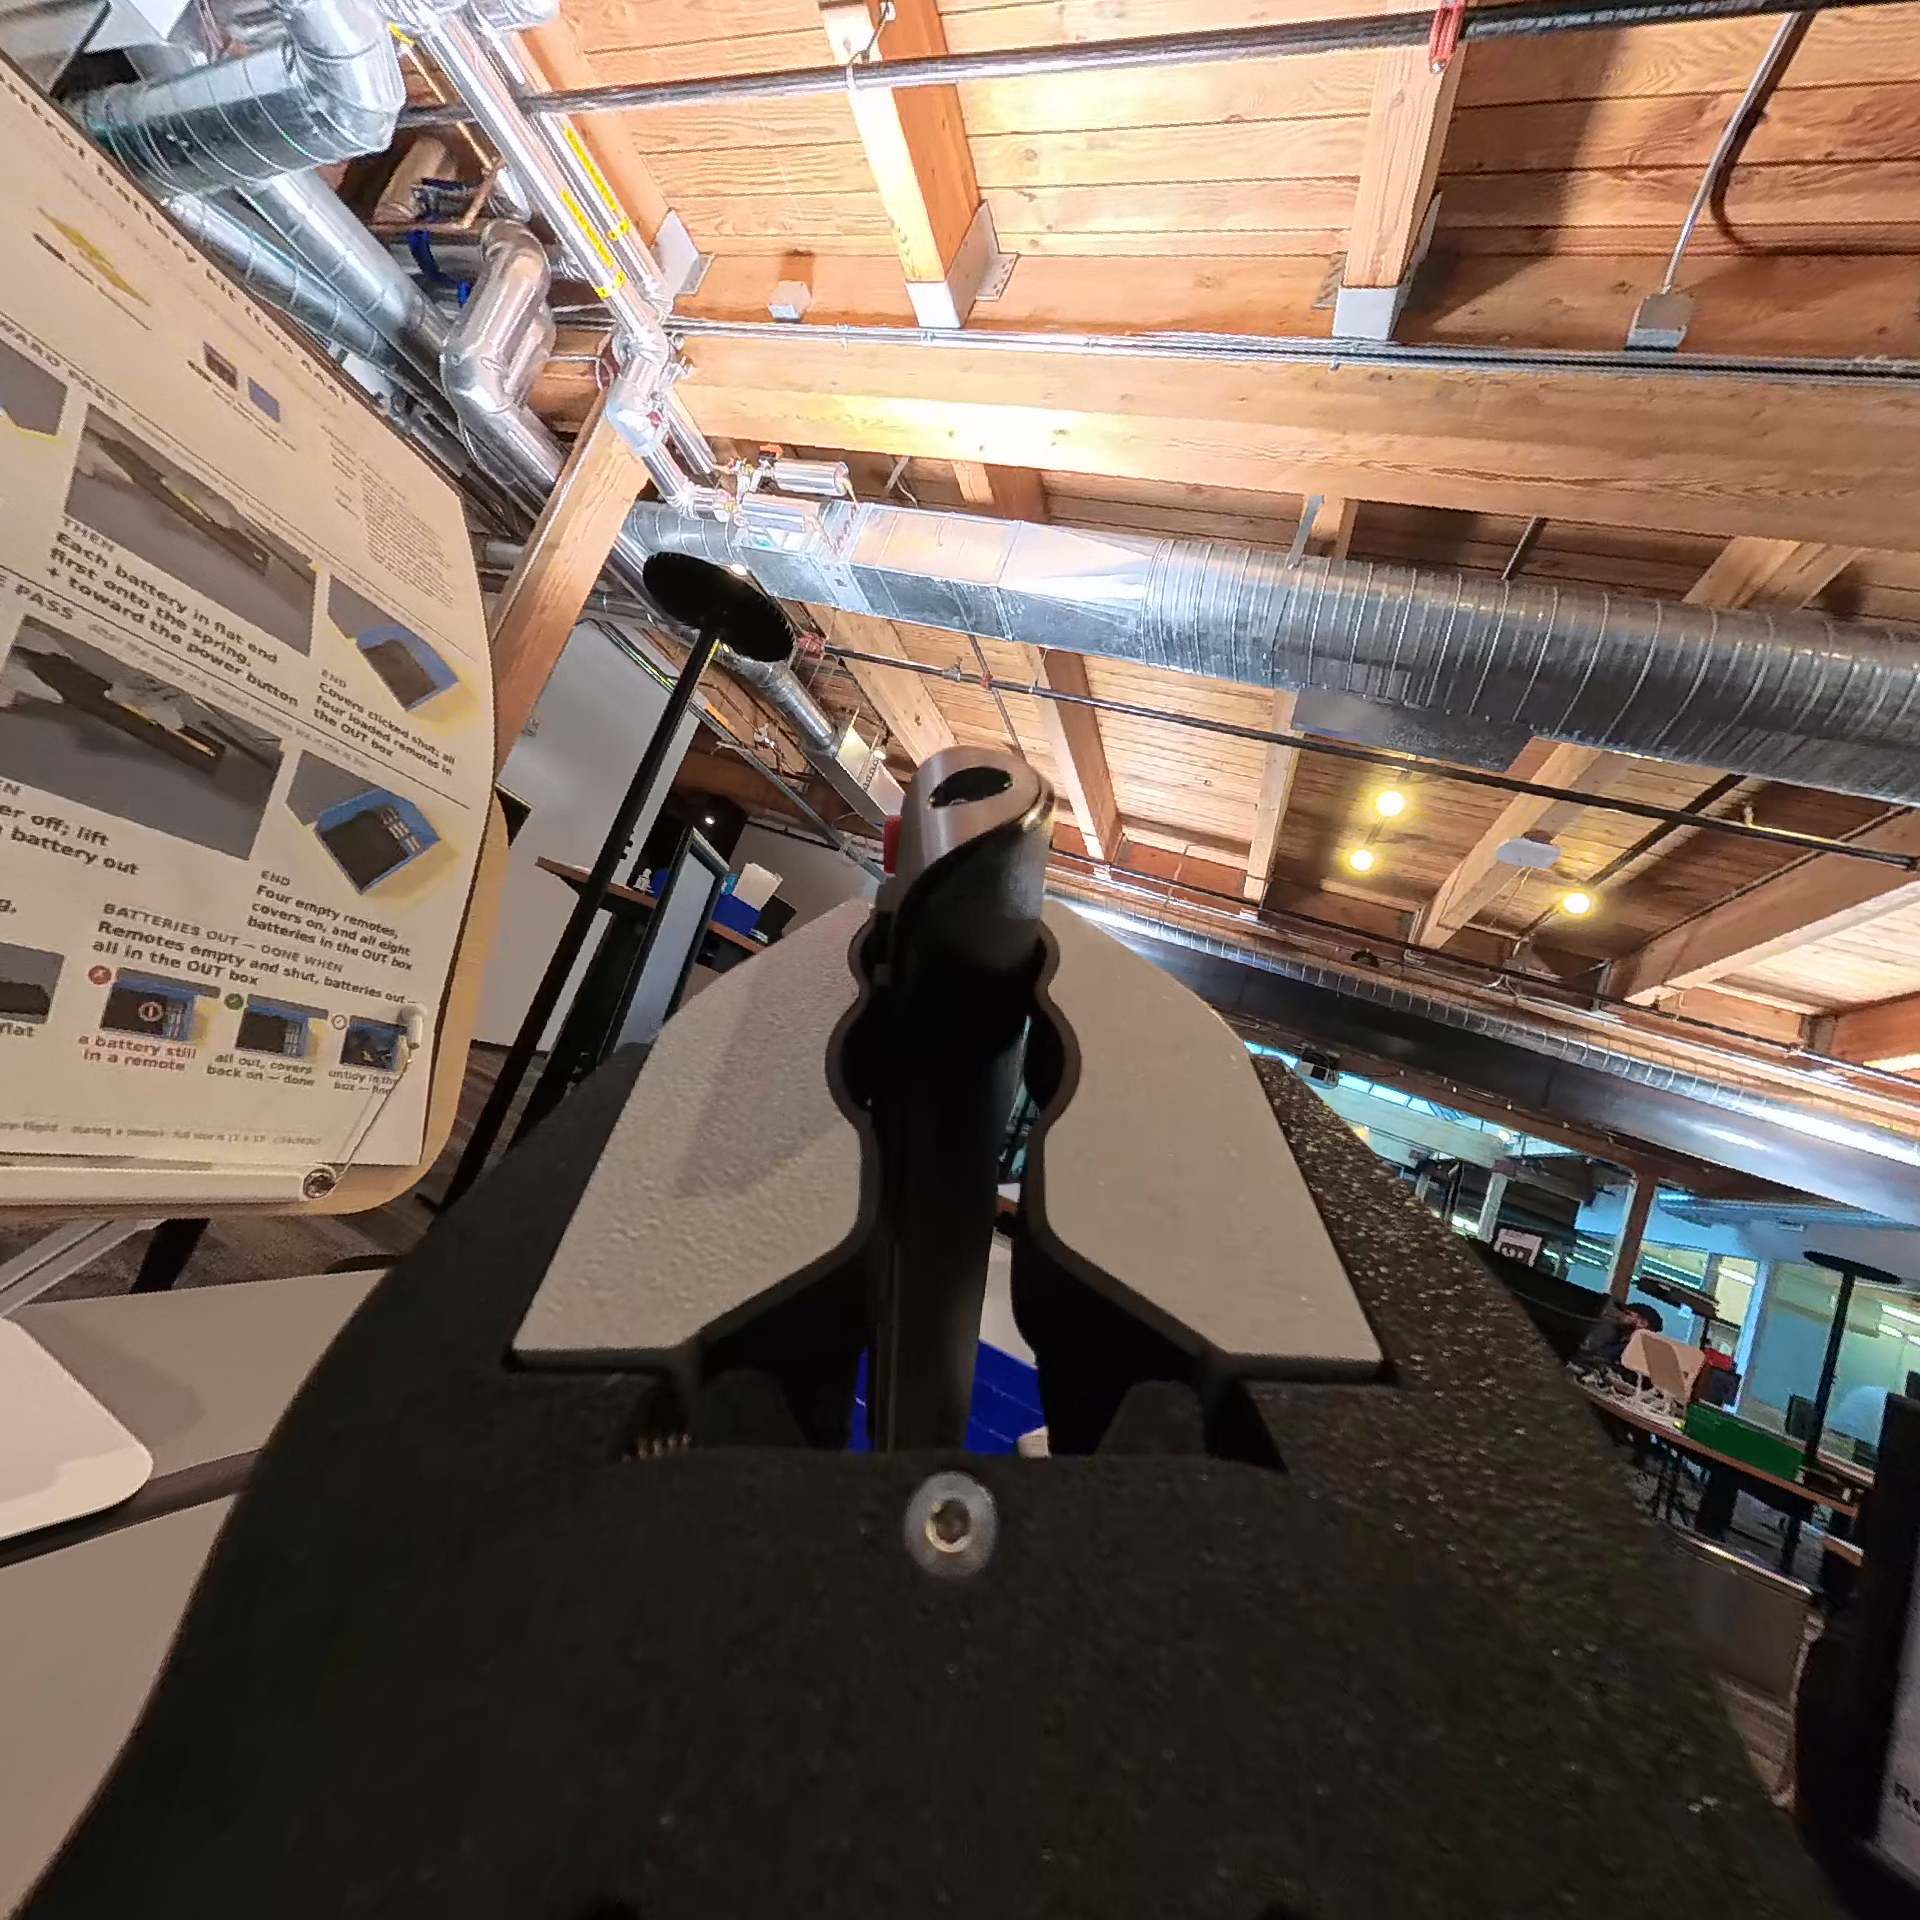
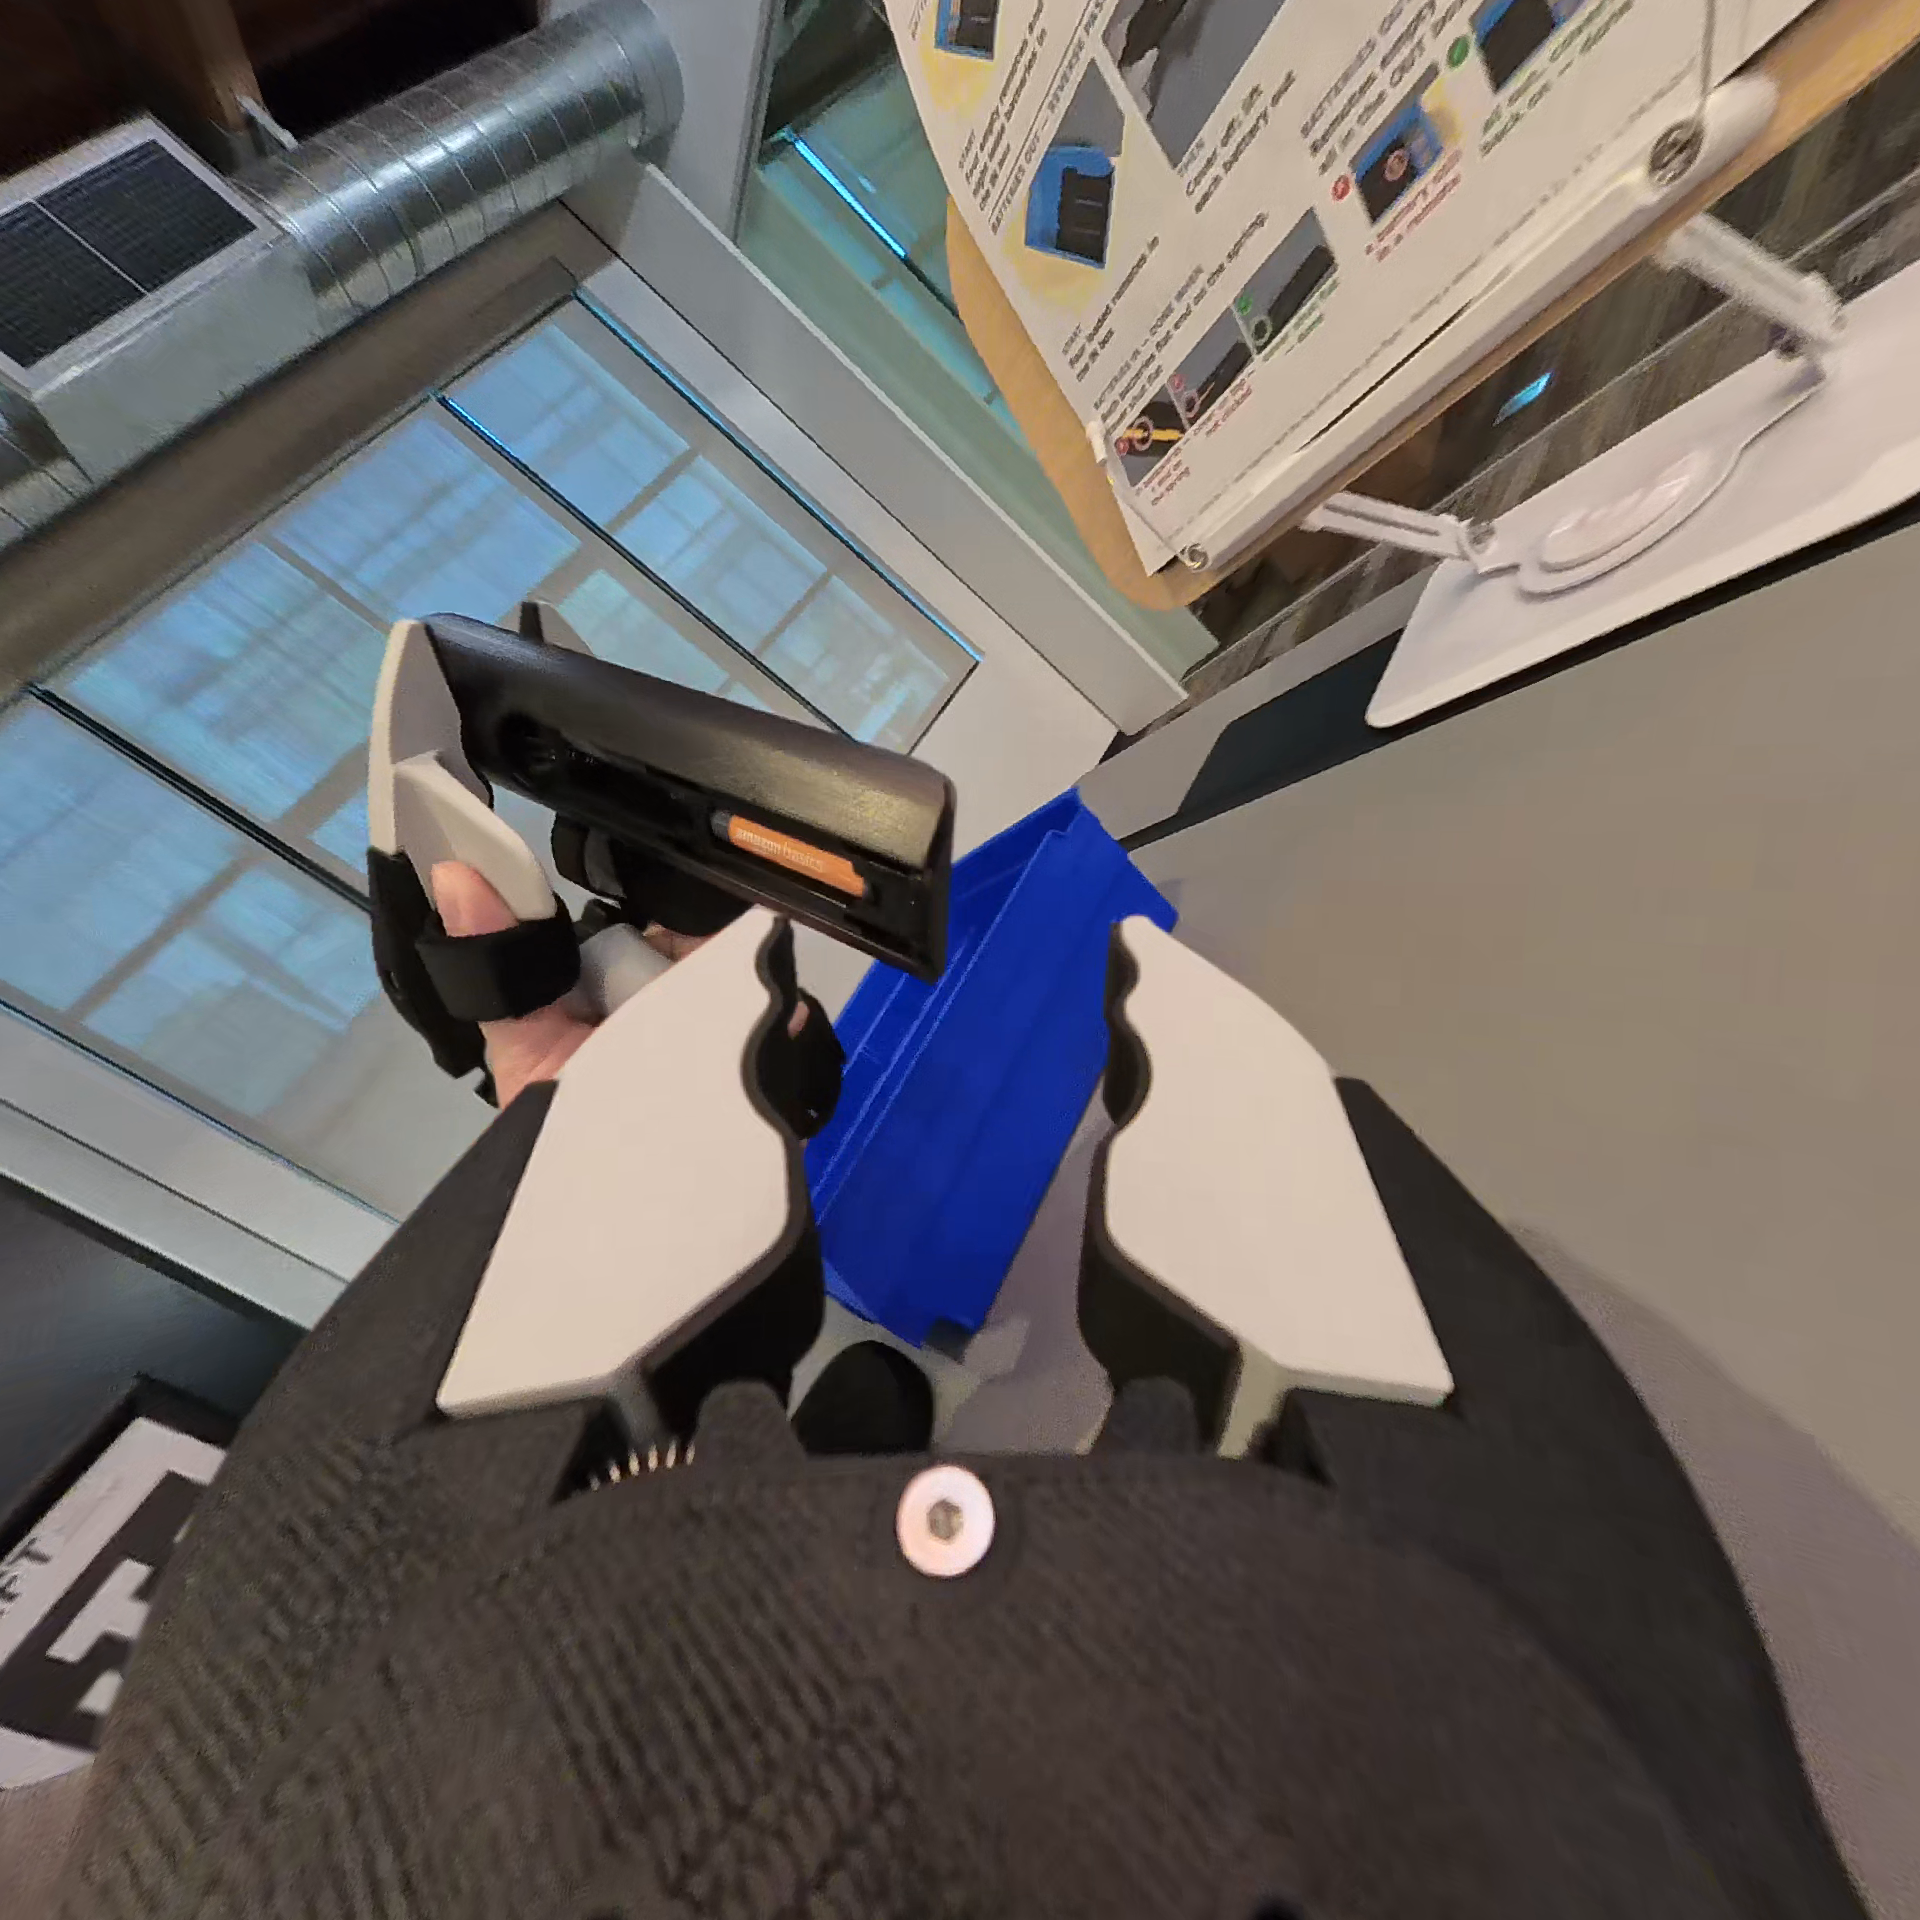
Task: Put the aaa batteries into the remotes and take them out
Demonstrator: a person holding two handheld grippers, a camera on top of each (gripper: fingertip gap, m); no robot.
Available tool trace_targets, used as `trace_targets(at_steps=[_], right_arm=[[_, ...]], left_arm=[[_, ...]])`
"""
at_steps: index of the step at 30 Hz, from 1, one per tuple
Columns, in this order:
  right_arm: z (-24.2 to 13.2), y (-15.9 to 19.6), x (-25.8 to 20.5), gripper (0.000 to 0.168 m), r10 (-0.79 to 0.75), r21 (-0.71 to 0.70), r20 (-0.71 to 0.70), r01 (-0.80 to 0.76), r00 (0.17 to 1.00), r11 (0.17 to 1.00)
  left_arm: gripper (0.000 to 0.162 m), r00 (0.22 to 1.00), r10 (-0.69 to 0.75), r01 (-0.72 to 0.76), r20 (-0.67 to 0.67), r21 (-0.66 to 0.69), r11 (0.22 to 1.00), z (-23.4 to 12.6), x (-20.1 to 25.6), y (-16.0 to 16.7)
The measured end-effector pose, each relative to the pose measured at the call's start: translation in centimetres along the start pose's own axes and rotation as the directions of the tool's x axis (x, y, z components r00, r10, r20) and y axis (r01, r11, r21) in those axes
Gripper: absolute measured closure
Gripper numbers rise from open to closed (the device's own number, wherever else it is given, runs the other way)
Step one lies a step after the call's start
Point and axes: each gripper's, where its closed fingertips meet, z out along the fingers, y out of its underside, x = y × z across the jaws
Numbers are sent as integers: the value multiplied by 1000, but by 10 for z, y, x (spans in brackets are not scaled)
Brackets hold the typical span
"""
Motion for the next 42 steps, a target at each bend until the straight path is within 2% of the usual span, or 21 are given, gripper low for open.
trace_targets(at_steps=[4, 6, 7, 11, 24, 30, 38, 42], right_arm=[[10, 4, -11, 116, 22, -9, 60, -22, 998, 1000], [10, 0, -16, 128, 0, 8, 81, 0, 997, 1000], [9, -3, -18, 133, -15, 23, 81, 13, 997, 1000], [8, -7, -17, 138, -47, 36, 60, 45, 997, 998], [7, -7, -1, 139, -53, 24, -24, 53, 998, 998], [4, -10, 0, 139, -92, 32, -33, 93, 995, 995], [3, -10, -3, 144, -121, 15, 2, 121, 993, 993], [4, -8, -2, 148, -84, 22, 46, 83, 995, 996]], left_arm=[[138, 1000, -11, 11, -10, -11, 1000, 1, 3, 3], [138, 1000, 1, -1, -5, -19, 1000, 2, 3, 4], [138, 1000, 8, -8, -5, -14, 1000, 1, 4, 3], [138, 1000, 27, -27, -10, -11, 1000, 2, 7, 2], [138, 992, 127, -128, -26, -70, 989, 7, 21, 18], [138, 994, 105, -108, -43, -80, 991, 8, 25, 22], [138, 993, 114, -115, -31, -63, 991, 6, 22, 17], [138, 993, 115, -116, -27, -60, 991, 6, 20, 15]])
